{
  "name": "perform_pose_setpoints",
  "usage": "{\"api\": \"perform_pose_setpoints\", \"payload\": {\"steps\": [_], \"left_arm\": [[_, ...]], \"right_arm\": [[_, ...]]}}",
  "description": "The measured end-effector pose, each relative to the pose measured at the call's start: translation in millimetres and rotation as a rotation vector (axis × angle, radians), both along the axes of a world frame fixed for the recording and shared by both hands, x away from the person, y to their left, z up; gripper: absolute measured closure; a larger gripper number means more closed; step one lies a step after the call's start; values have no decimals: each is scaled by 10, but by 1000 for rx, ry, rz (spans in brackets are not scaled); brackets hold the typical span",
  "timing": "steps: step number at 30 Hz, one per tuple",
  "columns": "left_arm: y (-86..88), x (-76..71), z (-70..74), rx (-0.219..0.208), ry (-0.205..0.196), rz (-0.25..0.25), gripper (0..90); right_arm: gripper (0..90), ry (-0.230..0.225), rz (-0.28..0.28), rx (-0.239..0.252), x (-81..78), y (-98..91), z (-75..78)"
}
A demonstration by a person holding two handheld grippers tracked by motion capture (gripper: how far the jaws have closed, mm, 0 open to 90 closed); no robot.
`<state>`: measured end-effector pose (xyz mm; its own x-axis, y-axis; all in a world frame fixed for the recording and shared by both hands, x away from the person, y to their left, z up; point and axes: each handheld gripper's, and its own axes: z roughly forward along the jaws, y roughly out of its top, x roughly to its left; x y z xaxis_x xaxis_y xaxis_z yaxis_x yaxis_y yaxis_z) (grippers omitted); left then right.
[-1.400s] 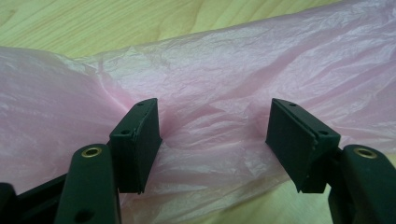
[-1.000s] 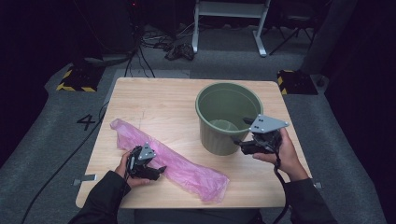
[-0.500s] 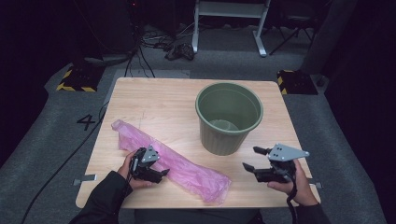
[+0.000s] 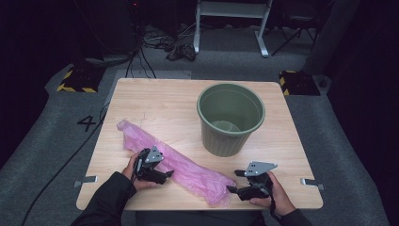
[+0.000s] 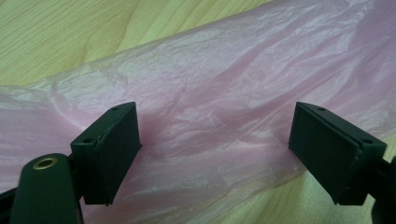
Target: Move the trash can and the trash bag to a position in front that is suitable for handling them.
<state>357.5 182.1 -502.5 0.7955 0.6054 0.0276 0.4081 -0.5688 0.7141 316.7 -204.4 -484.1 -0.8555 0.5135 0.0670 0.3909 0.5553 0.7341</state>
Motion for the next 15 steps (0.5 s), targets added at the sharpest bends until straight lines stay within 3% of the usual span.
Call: {"api": "perform_pose_setpoints", "payload": {"steps": [5,15], "left_arm": [[-5,0,1,3,-5,3,161],[-36,-16,64,53,-45,-3,164]], "right_arm": [[519,6,17,-34,53,26,-102],[776,-61,-28,-50,167,-44,-121]]}}
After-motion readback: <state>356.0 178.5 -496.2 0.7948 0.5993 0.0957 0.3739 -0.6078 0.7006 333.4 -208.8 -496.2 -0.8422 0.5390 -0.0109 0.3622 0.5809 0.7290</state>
